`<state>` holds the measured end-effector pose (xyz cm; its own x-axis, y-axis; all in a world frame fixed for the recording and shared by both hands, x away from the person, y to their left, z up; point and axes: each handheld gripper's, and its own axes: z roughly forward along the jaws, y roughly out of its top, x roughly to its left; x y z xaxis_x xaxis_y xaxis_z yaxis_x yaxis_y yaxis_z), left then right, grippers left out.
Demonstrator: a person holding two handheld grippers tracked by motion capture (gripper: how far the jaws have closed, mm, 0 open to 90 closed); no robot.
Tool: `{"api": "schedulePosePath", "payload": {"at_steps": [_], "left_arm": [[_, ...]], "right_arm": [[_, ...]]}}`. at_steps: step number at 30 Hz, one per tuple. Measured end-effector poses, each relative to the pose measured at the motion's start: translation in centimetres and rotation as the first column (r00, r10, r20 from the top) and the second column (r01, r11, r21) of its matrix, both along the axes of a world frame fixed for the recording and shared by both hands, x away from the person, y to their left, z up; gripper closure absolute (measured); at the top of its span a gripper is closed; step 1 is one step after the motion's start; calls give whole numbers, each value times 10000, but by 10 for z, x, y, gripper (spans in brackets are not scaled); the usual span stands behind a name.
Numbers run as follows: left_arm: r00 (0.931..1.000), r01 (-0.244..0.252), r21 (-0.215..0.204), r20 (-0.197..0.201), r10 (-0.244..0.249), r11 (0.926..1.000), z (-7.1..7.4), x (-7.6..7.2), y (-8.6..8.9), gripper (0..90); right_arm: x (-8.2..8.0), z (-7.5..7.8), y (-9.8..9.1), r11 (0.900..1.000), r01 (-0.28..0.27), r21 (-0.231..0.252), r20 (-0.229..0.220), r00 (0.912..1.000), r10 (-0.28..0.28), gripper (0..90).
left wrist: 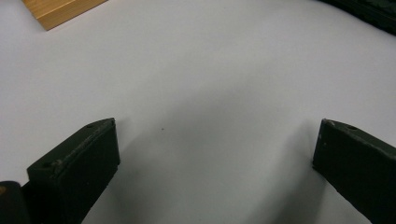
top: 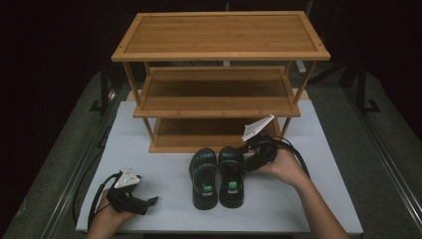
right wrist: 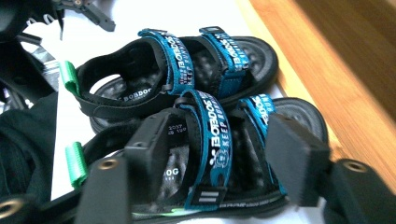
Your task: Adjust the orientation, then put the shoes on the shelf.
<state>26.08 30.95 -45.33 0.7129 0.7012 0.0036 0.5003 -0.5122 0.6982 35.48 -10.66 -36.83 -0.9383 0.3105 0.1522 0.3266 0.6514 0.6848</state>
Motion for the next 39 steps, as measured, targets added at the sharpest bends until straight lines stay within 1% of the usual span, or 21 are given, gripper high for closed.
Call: {"api": "schedulePosePath", "payload": {"at_steps": [2, 5, 6, 8, 9, 11, 14, 15, 17, 18, 20, 21, 22, 24, 26, 28, 30, 31, 33, 36, 39], "left_arm": [[10000, -1, -8, 3, 1, 10000, 0, 0, 0, 0], [10000, 3, -28, -31, -3, 10000, 0, 0, 0, 0], [10000, -3, -46, -32, 3, 10000, 0, 0, 0, 0], [10000, 2, -16, -21, -2, 10000, 0, 0, 0, 0], [10000, 1, -15, -12, -1, 10000, 0, 0, 0, 0], [10000, -12, -23, -33, 12, 10000, 1, 0, 0, 0], [9999, -19, -34, -116, 19, 10000, 2, 1, 0, 0], [9998, -9, -129, -212, 6, 9999, 4, 1, -1, 0], [9999, 29, -308, -130, -33, 9995, 9, 1, -2, 0], [10000, 28, -467, -39, -30, 9989, 14, 1, -4, 0], [9999, 89, -649, 58, -85, 9979, 19, 2, -7, 0], [9999, 166, -773, 35, -164, 9969, 24, 3, -9, 0], [9996, 264, -793, 81, -259, 9965, 28, 4, -12, 3], [9989, 419, -897, 233, -400, 9951, 35, 5, -16, 58], [9982, 546, -1095, 305, -515, 9925, 41, 6, -22, 60], [9970, 752, -1217, 245, -728, 9897, 47, 9, -28, 61], [9950, 992, -1193, 220, -972, 9879, 51, 12, -34, 65], [9936, 1126, -1165, 236, -1106, 9868, 54, 14, -37, 82], [9899, 1405, -1245, 359, -1370, 9822, 59, 17, -45, 131], [9851, 1712, -1321, 374, -1677, 9763, 64, 20, -56, 141], [9794, 2017, -1188, 366, -1987, 9722, 68, 24, -69, 146]], "right_arm": [[-5, 2, -3, 9994, 354, -50, 205, 9992, -353, 356], [-10, 3, -11, 9968, 798, 30, 312, 9963, -798, 346], [-12, 3, -15, 9944, 1046, 123, 337, 9939, -1049, 346], [-17, 3, -22, 9910, 1308, 286, 379, 9905, -1319, 346], [-18, 3, -24, 9900, 1376, 302, 424, 9894, -1388, 346], [-23, 1, -30, 9878, 1500, 422, 370, 9878, -1516, 346], [-28, -1, -32, 9859, 1636, 336, 501, 9850, -1652, 346], [-29, -2, -33, 9863, 1616, 322, 501, 9853, -1631, 346], [-32, -3, -34, 9859, 1643, 310, 508, 9849, -1657, 346], [-33, -3, -34, 9855, 1657, 371, 499, 9846, -1674, 345], [-34, -4, -34, 9858, 1636, 376, 513, 9849, -1654, 345], [-34, -4, -34, 9856, 1649, 370, 520, 9846, -1667, 346], [-35, -4, -33, 9860, 1623, 393, 479, 9853, -1640, 346], [-36, -5, -33, 9861, 1607, 413, 525, 9853, -1627, 346], [-37, -5, -32, 9852, 1666, 401, 466, 9846, -1684, 346], [-38, -5, -32, 9834, 1780, 355, 474, 9826, -1796, 346], [-38, -6, -33, 9818, 1845, 459, 458, 9814, -1866, 346], [-38, -6, -33, 9819, 1836, 462, 437, 9817, -1856, 346], [-39, -6, -33, 9817, 1851, 451, 455, 9813, -1871, 346], [-40, -7, -33, 9817, 1825, 540, 424, 9818, -1849, 347], [-40, -9, -32, 9799, 1896, 617, 359, 9807, -1920, 365]]}}
